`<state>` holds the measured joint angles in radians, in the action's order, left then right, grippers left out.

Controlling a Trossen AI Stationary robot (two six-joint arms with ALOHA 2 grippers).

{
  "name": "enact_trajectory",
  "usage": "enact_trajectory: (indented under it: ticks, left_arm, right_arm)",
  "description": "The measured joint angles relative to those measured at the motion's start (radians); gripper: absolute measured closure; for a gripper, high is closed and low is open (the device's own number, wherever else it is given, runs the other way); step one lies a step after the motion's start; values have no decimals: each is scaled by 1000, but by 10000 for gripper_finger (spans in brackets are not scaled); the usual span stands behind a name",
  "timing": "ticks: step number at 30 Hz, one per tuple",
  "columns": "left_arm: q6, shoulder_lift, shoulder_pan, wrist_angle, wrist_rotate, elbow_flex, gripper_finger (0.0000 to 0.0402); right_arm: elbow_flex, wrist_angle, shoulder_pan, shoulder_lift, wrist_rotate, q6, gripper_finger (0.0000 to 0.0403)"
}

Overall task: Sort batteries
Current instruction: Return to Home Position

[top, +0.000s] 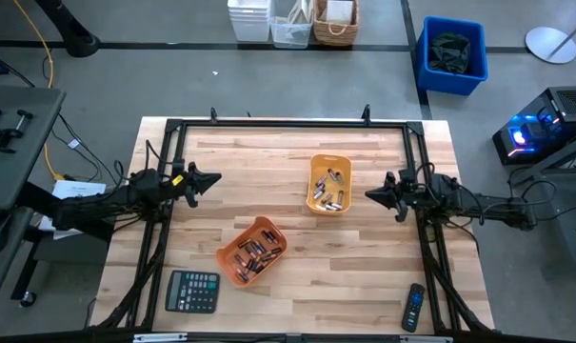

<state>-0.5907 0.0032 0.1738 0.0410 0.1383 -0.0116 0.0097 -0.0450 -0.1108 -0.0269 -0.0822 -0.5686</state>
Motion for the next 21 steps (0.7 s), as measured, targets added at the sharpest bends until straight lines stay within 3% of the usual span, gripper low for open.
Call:
enact_trajectory:
  ticks: [6, 12, 15, 21]
  left_arm:
    - [0, 0, 0, 0, 0, 0, 401]
    - [0, 0, 0, 0, 0, 0, 401]
    - [0, 0, 0, 0, 0, 0, 401]
    - [0, 0, -1, 0, 0, 0, 401]
  right_arm:
    - [0, 20, 0, 1, 2, 4, 402]
    - [0, 27, 0, -3, 44, 452, 402]
    - [0, 27, 0, -13, 44, 589, 402]
    - [0, 27, 0, -13, 44, 543, 402]
